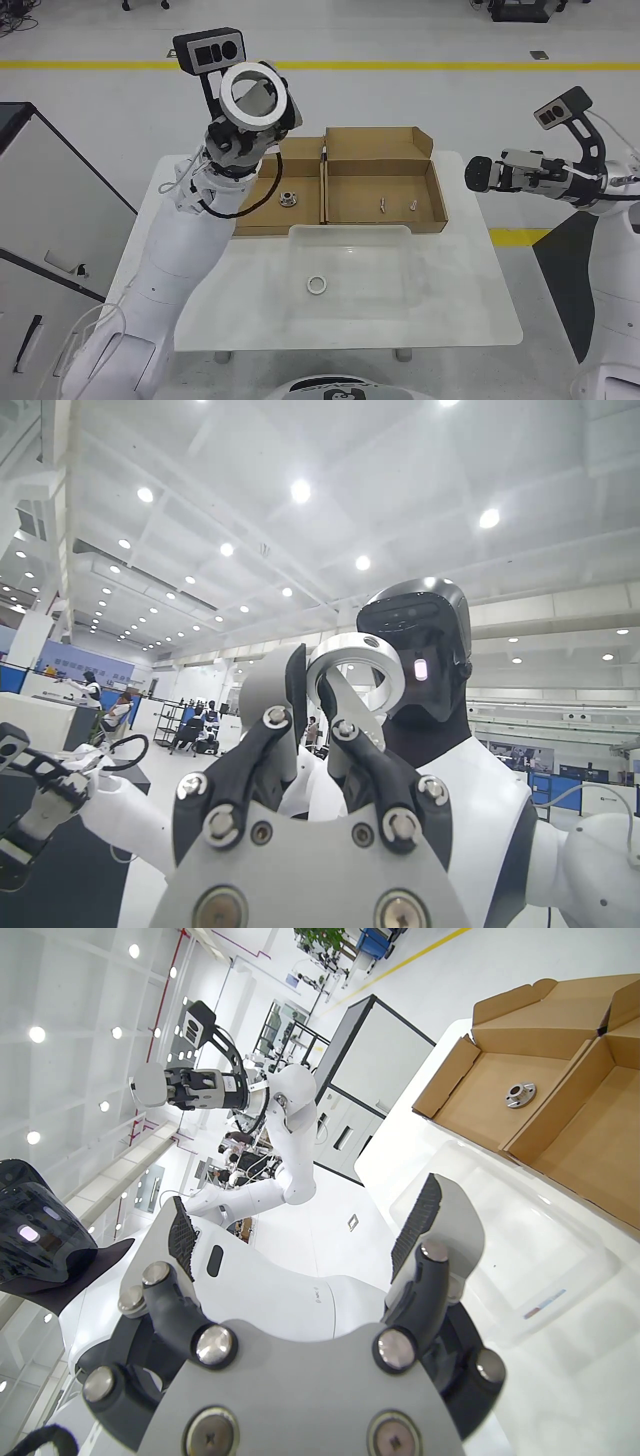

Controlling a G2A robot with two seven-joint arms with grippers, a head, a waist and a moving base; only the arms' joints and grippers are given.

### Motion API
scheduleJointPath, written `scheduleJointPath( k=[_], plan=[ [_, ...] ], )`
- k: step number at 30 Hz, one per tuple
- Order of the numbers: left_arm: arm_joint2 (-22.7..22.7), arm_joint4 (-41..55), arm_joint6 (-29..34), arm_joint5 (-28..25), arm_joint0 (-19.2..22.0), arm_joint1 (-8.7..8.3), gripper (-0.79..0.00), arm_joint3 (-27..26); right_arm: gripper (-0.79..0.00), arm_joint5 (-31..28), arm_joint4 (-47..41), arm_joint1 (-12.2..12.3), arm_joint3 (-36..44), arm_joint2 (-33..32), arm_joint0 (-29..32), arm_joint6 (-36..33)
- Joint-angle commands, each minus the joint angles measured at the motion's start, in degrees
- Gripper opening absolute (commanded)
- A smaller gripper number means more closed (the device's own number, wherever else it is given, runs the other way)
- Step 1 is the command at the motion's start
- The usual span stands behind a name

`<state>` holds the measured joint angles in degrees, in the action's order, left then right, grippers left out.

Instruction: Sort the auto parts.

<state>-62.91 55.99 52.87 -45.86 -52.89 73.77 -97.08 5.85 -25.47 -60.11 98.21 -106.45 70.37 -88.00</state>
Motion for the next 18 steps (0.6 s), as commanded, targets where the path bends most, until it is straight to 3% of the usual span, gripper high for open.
scheduleJointPath(
  k=[1, 8, 18],
  plan=[
    [0.0, 0.0, 0.0, 0.0, 0.0, 0.0, -0.785, 0.0, 0.0, 0.0, 0.0, 0.0, 0.0, 0.0, 0.0, 0.0],
    [-1.73, -12.27, -3.24, 5.91, -0.85, -0.38, -0.785, 0.65, 0.0, 0.0, 0.0, 0.0, 0.0, 0.0, 0.0, 0.0],
    [-4.33, -44.62, -6.13, 19.76, -0.41, -1.76, -0.785, 1.97, 0.0, 0.0, 0.0, 0.0, 0.0, 0.0, 0.0, 0.0]
  ],
)
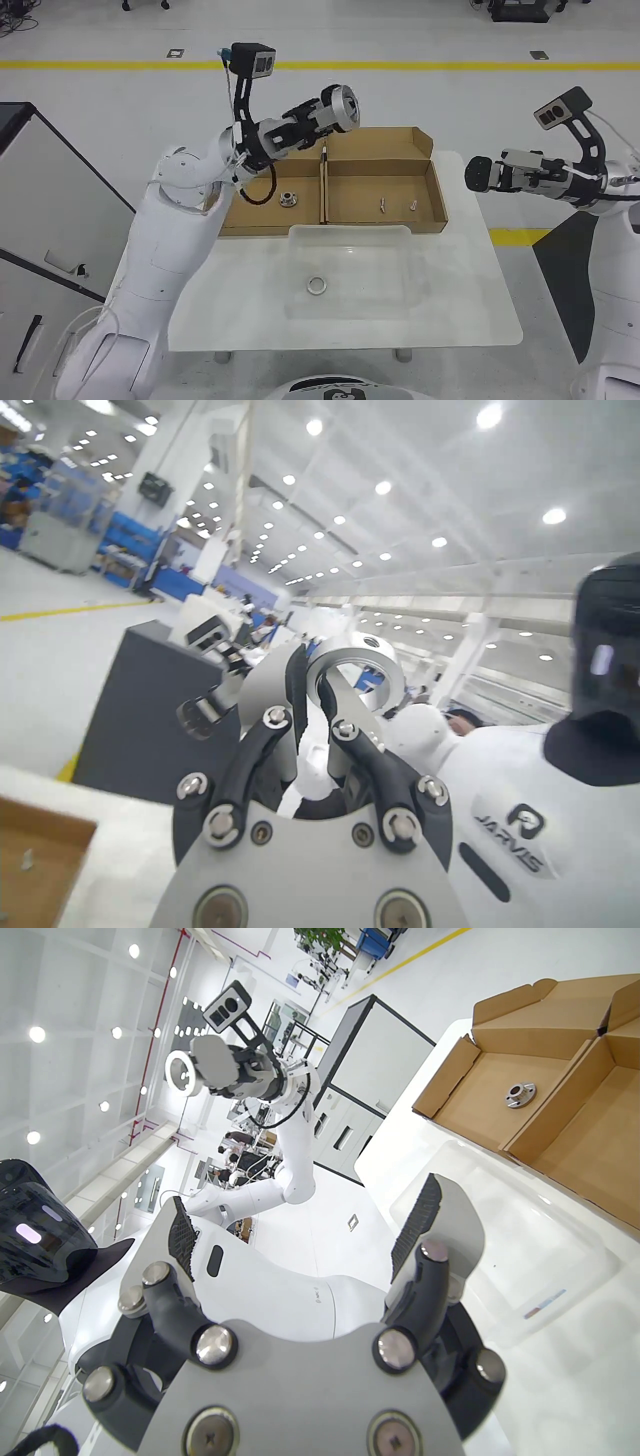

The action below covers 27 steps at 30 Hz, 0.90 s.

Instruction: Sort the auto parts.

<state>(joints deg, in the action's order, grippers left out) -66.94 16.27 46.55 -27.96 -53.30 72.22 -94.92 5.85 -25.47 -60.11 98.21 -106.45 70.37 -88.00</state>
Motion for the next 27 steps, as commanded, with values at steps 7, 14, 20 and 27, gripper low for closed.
scheduleJointPath(
  k=[7, 14, 20, 27],
  plan=[
    [-3.46, -18.92, 1.47, 8.04, 0.13, -1.53, -0.785, 2.73, 0.0, 0.0, 0.0, 0.0, 0.0, 0.0, 0.0, 0.0],
    [-3.61, -34.35, 3.65, 14.45, 0.71, -2.62, -0.785, 3.17, 0.0, 0.0, 0.0, 0.0, 0.0, 0.0, 0.0, 0.0],
    [-2.53, -44.54, 4.97, 18.01, 0.62, -3.24, -0.785, 3.29, 0.0, 0.0, 0.0, 0.0, 0.0, 0.0, 0.0, 0.0],
    [-1.6, -47.1, 6.85, 19.8, 0.58, -3.51, -0.785, 3.64, 0.0, 0.0, 0.0, 0.0, 0.0, 0.0, 0.0, 0.0]
  ],
)
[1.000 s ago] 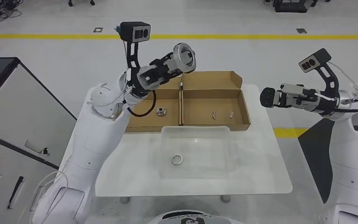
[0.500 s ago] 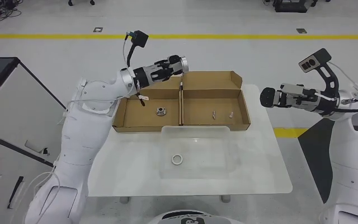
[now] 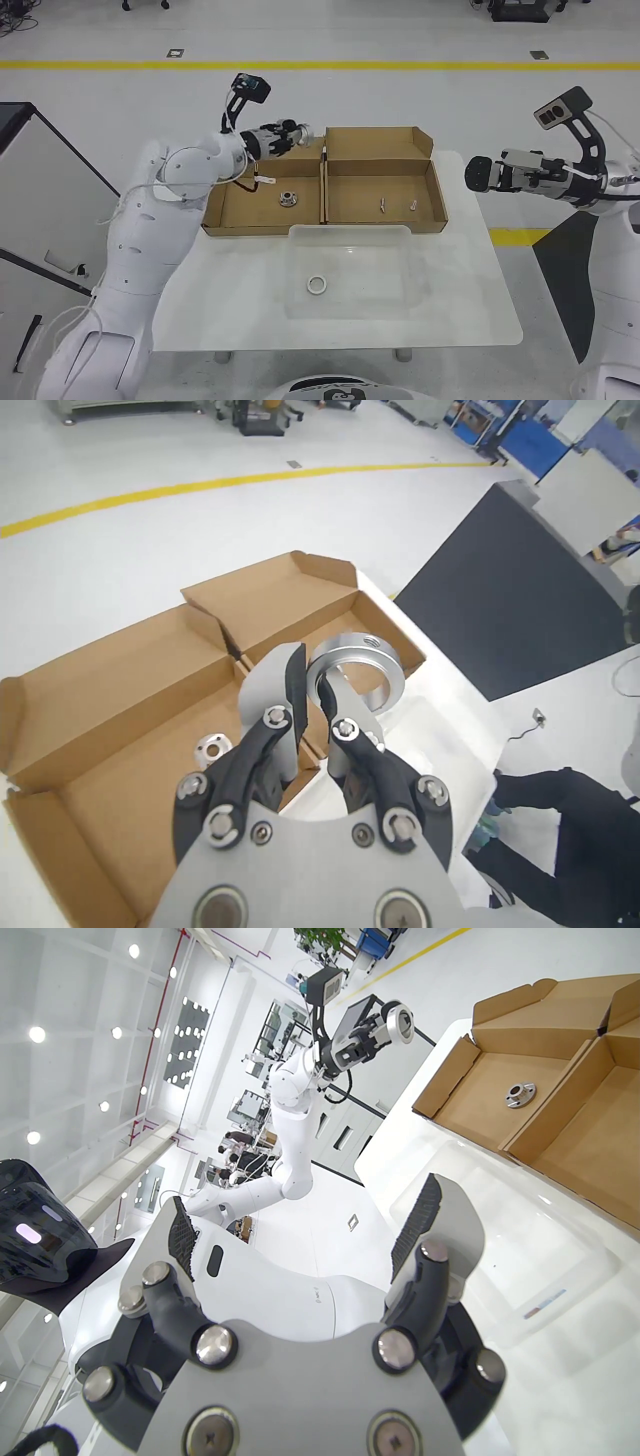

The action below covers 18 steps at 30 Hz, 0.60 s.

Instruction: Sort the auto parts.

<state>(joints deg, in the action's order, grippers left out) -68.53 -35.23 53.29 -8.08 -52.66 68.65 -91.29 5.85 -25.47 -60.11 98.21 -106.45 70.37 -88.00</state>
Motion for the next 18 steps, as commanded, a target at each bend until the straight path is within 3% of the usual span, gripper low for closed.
scheduleJointPath(
  k=[1, 12, 14, 18],
  plan=[
    [0.06, 5.1, 0.5, -0.52, 0.07, 0.04, -0.785, -0.13, 0.0, 0.0, 0.0, 0.0, 0.0, 0.0, 0.0, 0.0],
    [0.51, 3.35, 0.58, 0.01, -0.1, -0.02, -0.785, 0.04, 0.0, 0.0, 0.0, 0.0, 0.0, 0.0, 0.0, 0.0],
    [2.9, -6.08, 1.03, 5.74, 0.73, -0.03, -0.785, 0.5, 0.0, 0.0, 0.0, 0.0, 0.0, 0.0, 0.0, 0.0],
    [8.6, -15.7, 6.55, 14.06, 4.22, 0.68, -0.785, 4.85, 0.0, 0.0, 0.0, 0.0, 0.0, 0.0, 0.0, 0.0]
  ],
)
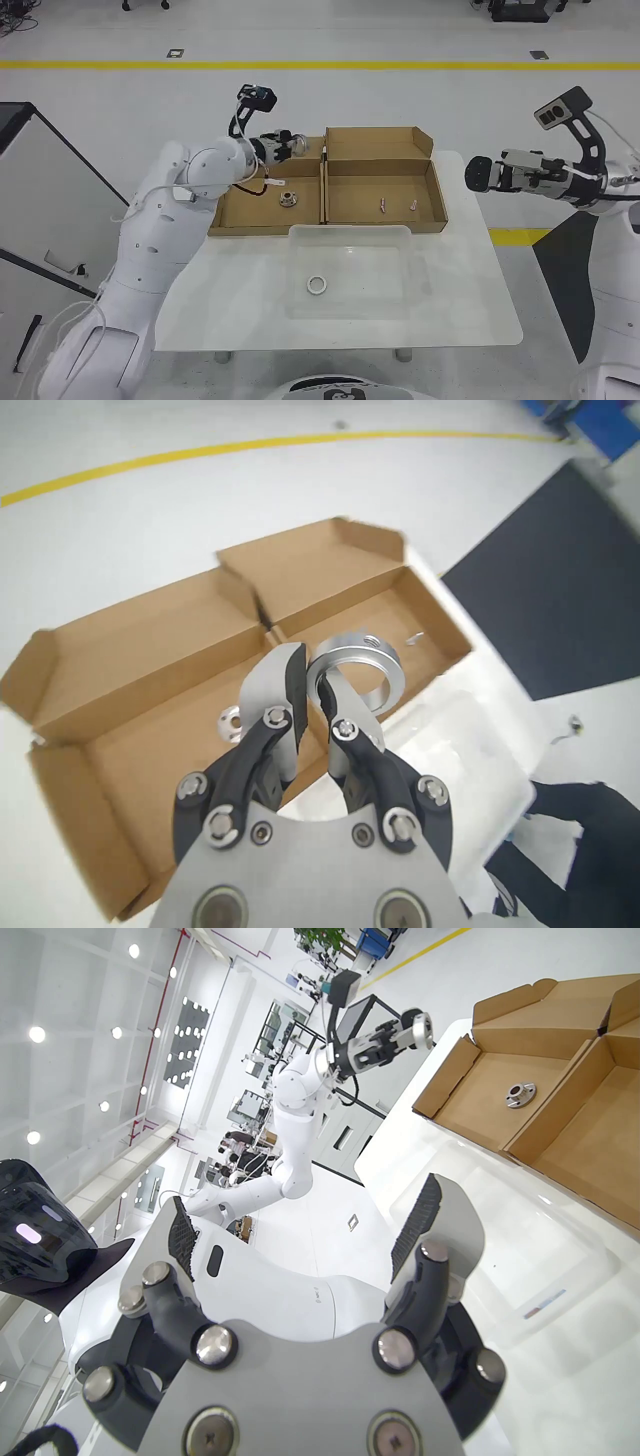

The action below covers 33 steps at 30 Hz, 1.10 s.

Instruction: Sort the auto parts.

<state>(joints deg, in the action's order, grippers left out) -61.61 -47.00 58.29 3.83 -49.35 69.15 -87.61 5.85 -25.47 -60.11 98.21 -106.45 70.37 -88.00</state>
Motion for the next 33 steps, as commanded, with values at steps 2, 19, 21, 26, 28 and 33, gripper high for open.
scheduleJointPath(
  k=[2, 19, 21, 26, 28, 33],
  plan=[
    [4.6, -6.75, 3.61, 5.37, 2.79, 0.83, -0.785, 4.19, 0.0, 0.0, 0.0, 0.0, 0.0, 0.0, 0.0, 0.0],
    [17.76, -9.11, 3.51, 11.34, 14.64, 7.63, -0.785, 35.24, 0.0, 0.0, 0.0, 0.0, 0.0, 0.0, 0.0, 0.0],
    [18.63, -8.1, 2.73, 11.28, 15.44, 8.61, -0.785, 38.74, 0.0, 0.0, 0.0, 0.0, 0.0, 0.0, 0.0, 0.0],
    [20.62, -7.01, 1.43, 10.79, 16.97, 10.65, -0.785, 45.76, 0.0, 0.0, 0.0, 0.0, 0.0, 0.0, 0.0, 0.0],
    [21.49, -6.45, 0.75, 10.39, 17.68, 11.7, -0.785, 49.03, 0.0, 0.0, 0.0, 0.0, 0.0, 0.0, 0.0, 0.0],
    [22.76, -5.26, -0.3, 9.91, 19.03, 13.75, -0.785, 54.73, 0.0, 0.0, 0.0, 0.0, 0.0, 0.0, 0.0, 0.0]
  ],
)
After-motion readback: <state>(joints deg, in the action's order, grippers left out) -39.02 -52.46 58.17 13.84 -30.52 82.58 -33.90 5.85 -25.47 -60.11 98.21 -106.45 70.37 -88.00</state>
